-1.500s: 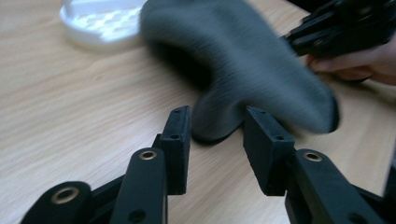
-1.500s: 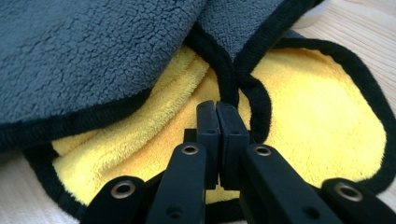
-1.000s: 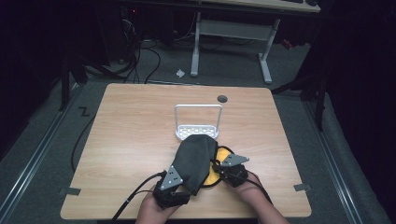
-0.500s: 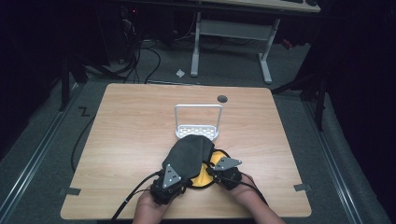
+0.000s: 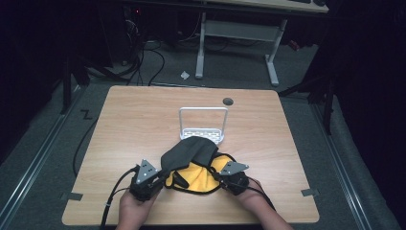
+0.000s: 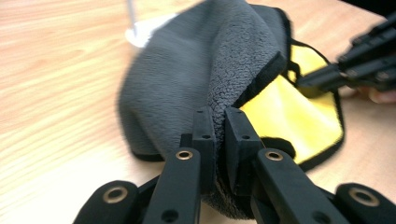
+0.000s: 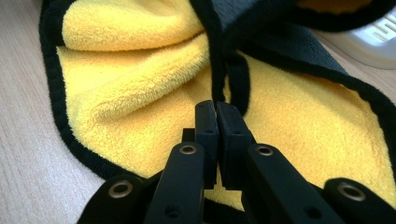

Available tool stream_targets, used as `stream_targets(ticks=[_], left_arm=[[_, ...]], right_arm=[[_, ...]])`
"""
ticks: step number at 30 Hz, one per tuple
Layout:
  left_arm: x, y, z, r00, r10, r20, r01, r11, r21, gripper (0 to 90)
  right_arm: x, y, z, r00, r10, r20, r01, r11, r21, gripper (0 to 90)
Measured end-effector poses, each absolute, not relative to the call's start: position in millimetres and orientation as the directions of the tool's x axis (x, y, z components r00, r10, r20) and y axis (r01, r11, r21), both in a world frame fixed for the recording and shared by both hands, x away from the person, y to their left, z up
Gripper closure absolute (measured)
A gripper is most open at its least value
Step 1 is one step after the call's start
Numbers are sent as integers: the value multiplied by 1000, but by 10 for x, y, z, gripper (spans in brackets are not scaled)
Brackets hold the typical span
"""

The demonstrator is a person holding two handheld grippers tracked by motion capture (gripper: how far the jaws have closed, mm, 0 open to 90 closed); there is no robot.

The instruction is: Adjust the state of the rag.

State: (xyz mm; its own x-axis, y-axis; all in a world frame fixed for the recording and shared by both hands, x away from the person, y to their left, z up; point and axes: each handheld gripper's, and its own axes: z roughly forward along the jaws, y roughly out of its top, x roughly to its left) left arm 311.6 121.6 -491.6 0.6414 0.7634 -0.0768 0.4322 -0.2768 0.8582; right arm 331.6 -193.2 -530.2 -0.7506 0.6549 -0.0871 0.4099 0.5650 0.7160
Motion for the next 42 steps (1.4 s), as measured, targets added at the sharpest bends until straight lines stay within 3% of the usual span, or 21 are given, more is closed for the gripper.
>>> stream_targets(ticks=[8, 23, 37, 42], left_arm=[[3188, 1587, -4849, 568, 814, -126, 455, -183, 872, 835], [3251, 1831, -4855, 517, 839, -170, 480, -120, 869, 835], [3272, 1797, -4900, 530, 831, -172, 494, -137, 859, 835], [3309, 1784, -4943, 532, 825, -190, 510, -133, 850, 833]], right_arm=[[3307, -1997, -5294, -742, 663, -101, 412, 570, 711, 883], [3238, -2377, -5281, -683, 720, -122, 452, 548, 703, 885], [3405, -2966, -5279, -521, 837, -168, 533, 473, 702, 886], [3449, -3000, -5272, -485, 857, -174, 553, 455, 698, 885]])
